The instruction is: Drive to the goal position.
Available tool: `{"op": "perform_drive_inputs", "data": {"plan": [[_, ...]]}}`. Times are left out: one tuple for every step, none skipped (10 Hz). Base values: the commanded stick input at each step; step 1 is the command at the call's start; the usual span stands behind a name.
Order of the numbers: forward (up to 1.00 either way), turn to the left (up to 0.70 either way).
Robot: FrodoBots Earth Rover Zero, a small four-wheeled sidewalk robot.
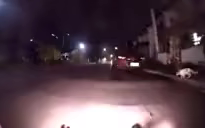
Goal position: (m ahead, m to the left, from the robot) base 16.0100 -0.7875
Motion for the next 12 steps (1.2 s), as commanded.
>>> {"op": "perform_drive_inputs", "data": {"plan": [[1.0,0.0],[1.0,0.0],[1.0,0.0],[1.0,0.0],[1.0,0.0],[1.0,0.0],[1.0,0.0],[1.0,0.0],[1.0,-0.28],[1.0,-0.4],[1.0,-0.19],[1.0,0.0]]}}
